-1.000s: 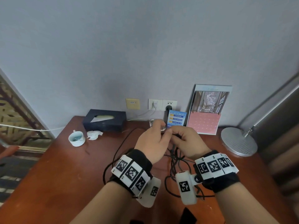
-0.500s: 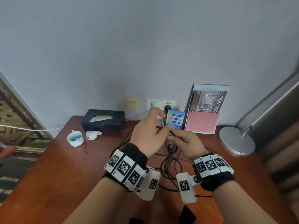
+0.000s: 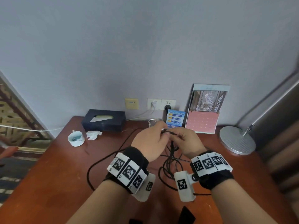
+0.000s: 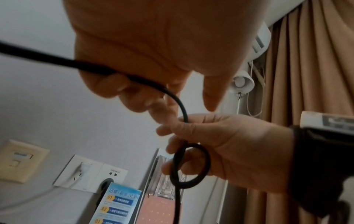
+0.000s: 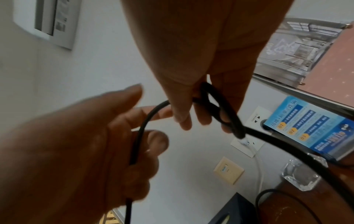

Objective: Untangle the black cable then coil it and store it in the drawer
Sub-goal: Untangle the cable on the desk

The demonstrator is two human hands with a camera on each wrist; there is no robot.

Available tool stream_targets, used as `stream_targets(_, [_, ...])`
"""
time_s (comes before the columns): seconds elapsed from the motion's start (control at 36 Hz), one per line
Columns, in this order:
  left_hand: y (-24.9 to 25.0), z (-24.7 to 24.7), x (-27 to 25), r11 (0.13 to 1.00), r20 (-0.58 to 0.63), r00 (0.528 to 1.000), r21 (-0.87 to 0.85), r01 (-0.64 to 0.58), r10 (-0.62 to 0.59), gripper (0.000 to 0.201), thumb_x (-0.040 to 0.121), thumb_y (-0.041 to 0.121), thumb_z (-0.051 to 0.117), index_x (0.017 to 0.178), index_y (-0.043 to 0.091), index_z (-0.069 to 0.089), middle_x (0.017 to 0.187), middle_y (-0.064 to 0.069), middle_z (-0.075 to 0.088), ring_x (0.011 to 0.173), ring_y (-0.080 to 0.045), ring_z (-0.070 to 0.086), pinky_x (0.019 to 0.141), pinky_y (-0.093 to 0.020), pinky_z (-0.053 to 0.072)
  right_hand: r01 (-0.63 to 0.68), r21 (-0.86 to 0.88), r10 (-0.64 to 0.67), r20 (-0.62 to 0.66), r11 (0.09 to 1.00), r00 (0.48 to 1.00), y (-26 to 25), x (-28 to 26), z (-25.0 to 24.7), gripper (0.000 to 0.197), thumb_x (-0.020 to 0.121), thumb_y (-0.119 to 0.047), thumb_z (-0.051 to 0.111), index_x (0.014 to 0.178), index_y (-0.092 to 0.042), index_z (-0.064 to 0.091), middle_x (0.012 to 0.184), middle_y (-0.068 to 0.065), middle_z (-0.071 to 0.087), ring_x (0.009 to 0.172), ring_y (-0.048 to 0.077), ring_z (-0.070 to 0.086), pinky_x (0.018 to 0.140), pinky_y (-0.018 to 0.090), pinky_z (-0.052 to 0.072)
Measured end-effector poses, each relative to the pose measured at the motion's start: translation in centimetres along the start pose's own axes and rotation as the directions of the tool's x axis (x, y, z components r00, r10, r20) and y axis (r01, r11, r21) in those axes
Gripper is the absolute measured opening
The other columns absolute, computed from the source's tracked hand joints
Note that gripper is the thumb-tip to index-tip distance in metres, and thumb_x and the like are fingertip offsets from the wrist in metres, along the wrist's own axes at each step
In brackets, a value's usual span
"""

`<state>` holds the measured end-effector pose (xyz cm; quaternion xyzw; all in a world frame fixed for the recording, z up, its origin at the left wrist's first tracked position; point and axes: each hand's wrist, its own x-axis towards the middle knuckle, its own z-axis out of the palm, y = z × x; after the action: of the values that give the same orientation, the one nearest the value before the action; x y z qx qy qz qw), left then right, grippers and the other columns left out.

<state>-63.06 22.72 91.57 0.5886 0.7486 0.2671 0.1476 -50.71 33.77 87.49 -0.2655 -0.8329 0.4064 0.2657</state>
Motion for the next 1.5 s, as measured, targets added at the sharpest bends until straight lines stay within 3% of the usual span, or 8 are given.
stream_targets(0.28, [-1.1,-0.1,1.0,0.991,-0.137,0.989,-0.116,-0.066,0.050,0.024,0.098,0.034,0.050,0.092,0.022,0.069,0.081,0.007,0.066,0.081,-0.013,0.060,0.072,-0.029,0.044,-0.139,0.280,0.133,0.042,0.950,0.990,0.6,-0.8,-0.3,0.042,0.063,-0.029,0.080,0.102,-0.032,0.064,0.098,0.000,0.069,0.097,0.022,0.065,0.091,0.045,0.052])
stream_targets(0.42, [-1.0,-0.6,1.0,0.960,-0.281,0.959,-0.265,-0.092,0.014,0.025,0.096,0.037,0.050,0.092,0.020,0.069,0.083,0.004,0.070,0.082,-0.014,0.063,0.081,-0.040,0.049,-0.168,0.341,0.143,0.100,0.925,0.985,0.7,-1.5,0.5,0.042,0.084,0.005,0.063,0.111,-0.026,0.058,0.100,0.002,0.072,0.100,0.015,0.065,0.093,0.042,0.050])
stream_targets(0.53, [-1.3,-1.2,0.9,0.968,-0.325,0.945,-0.243,-0.056,-0.027,0.016,0.099,0.029,0.050,0.105,0.022,0.063,0.090,0.002,0.068,0.083,-0.014,0.061,0.081,-0.036,0.048,-0.228,0.446,0.237,0.038,0.865,0.971,0.6,-1.3,0.4,0.021,0.096,-0.002,0.048,0.102,-0.016,0.062,0.083,0.005,0.074,0.080,0.032,0.058,0.074,0.052,0.044])
stream_targets(0.67, [-2.2,-1.0,0.8,0.979,-0.372,0.928,-0.173,-0.104,0.033,0.028,0.099,0.016,0.043,0.121,0.027,0.056,0.107,0.003,0.062,0.096,-0.012,0.056,0.090,-0.037,0.046,-0.155,0.395,0.195,-0.064,0.905,0.979,-0.2,-0.9,0.2,0.019,0.095,-0.006,0.052,0.085,-0.020,0.061,0.067,0.004,0.064,0.066,0.027,0.054,0.059,0.029,0.046])
stream_targets(0.86, [-0.9,0.0,0.1,0.992,-0.336,0.941,0.099,0.075,-0.038,0.086,0.067,0.087,0.033,0.137,0.038,0.044,0.127,0.012,0.048,0.116,-0.016,0.041,0.090,-0.041,0.037,-0.098,0.233,0.138,-0.163,0.968,0.977,-1.1,-0.1,0.6,0.018,0.094,-0.010,0.052,0.095,-0.023,0.065,0.072,0.010,0.062,0.056,0.029,0.060,0.059,0.044,0.051])
stream_targets(0.97, [-0.5,1.0,0.0,0.975,-0.361,0.928,0.156,0.156,-0.090,0.114,0.052,0.096,0.038,0.145,0.031,0.031,0.131,0.008,0.042,0.116,-0.018,0.035,0.092,-0.044,0.036,-0.052,0.171,0.082,-0.174,0.984,0.981,-2.0,0.0,0.6,0.018,0.093,-0.008,0.054,0.080,-0.018,0.063,0.080,0.006,0.065,0.064,0.009,0.058,0.055,0.024,0.049])
stream_targets(1.14, [-0.8,1.0,0.1,0.966,-0.392,0.911,0.162,0.201,-0.124,0.094,0.068,0.082,0.030,0.143,0.025,0.036,0.129,0.003,0.044,0.116,-0.021,0.038,0.087,-0.042,0.032,-0.051,0.052,0.057,-0.136,0.997,0.989,-2.3,0.0,0.8,0.036,0.083,0.002,0.053,0.069,-0.031,0.054,0.061,-0.018,0.059,0.054,-0.002,0.051,0.053,0.012,0.037])
stream_targets(1.5, [-2.1,0.7,0.3,0.987,-0.265,0.963,0.139,0.076,-0.036,0.044,0.103,0.034,0.027,0.146,0.026,0.029,0.096,-0.002,0.072,0.087,-0.029,0.067,0.072,-0.040,0.052,-0.017,-0.154,-0.007,-0.156,0.988,0.988,-3.1,-0.2,1.1,0.014,0.088,-0.020,0.059,0.076,-0.015,0.052,0.067,0.003,0.062,0.062,0.023,0.058,0.061,0.037,0.049])
